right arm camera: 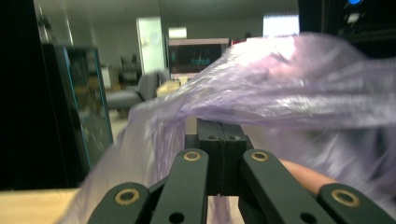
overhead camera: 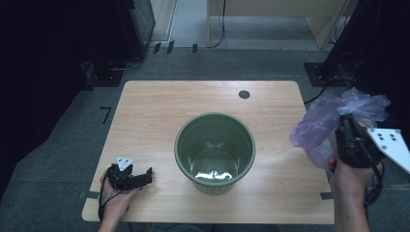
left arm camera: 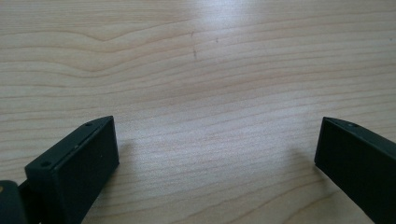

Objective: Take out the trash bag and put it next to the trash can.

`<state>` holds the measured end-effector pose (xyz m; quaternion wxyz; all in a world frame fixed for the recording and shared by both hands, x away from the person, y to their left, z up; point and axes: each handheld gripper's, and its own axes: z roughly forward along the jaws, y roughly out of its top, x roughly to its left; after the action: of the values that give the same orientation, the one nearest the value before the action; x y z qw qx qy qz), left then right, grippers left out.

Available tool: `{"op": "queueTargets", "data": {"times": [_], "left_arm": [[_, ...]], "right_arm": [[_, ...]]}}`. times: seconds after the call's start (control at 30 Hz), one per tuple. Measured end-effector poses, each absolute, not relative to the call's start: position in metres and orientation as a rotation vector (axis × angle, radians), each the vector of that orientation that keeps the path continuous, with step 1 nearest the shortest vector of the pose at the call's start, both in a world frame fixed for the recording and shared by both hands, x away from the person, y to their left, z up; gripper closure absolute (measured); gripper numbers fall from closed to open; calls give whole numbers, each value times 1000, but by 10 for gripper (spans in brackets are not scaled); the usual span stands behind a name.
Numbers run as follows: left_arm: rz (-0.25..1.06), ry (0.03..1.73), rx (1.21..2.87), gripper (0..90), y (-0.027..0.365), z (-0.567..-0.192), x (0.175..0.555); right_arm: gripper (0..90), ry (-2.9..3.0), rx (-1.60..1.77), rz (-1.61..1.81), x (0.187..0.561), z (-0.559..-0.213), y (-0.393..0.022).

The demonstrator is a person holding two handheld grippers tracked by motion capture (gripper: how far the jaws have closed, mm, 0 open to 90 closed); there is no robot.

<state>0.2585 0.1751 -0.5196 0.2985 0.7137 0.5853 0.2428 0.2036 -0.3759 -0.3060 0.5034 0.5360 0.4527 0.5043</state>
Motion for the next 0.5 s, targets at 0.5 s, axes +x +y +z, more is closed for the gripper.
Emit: {"op": "queueTargets", "data": {"times": [0.5], "left_arm": [[647,1549,1908,0,174,-519,258]], "right_arm": [[900,1322,1356,1254,296,-331,-292]]}}
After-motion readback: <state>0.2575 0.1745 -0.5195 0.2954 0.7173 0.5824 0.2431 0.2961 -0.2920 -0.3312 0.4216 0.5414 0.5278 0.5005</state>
